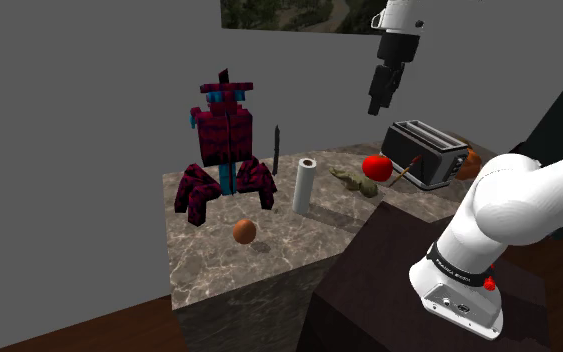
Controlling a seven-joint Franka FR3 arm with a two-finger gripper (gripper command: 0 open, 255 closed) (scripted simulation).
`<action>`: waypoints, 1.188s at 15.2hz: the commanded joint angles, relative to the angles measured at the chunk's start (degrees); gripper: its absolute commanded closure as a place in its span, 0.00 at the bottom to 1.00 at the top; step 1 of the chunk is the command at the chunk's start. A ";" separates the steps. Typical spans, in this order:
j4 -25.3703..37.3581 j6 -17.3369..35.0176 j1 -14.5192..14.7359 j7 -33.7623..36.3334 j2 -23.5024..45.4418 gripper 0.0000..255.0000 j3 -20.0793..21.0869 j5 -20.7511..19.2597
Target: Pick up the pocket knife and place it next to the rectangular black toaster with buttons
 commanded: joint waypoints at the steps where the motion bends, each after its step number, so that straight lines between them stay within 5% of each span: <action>1: 0.00 0.00 0.00 0.00 0.00 0.00 0.00 0.00; 10: -14.40 29.34 -2.02 5.70 4.03 0.00 2.46 -0.59; 18: -19.00 57.73 -5.36 12.43 18.33 0.00 5.39 -3.04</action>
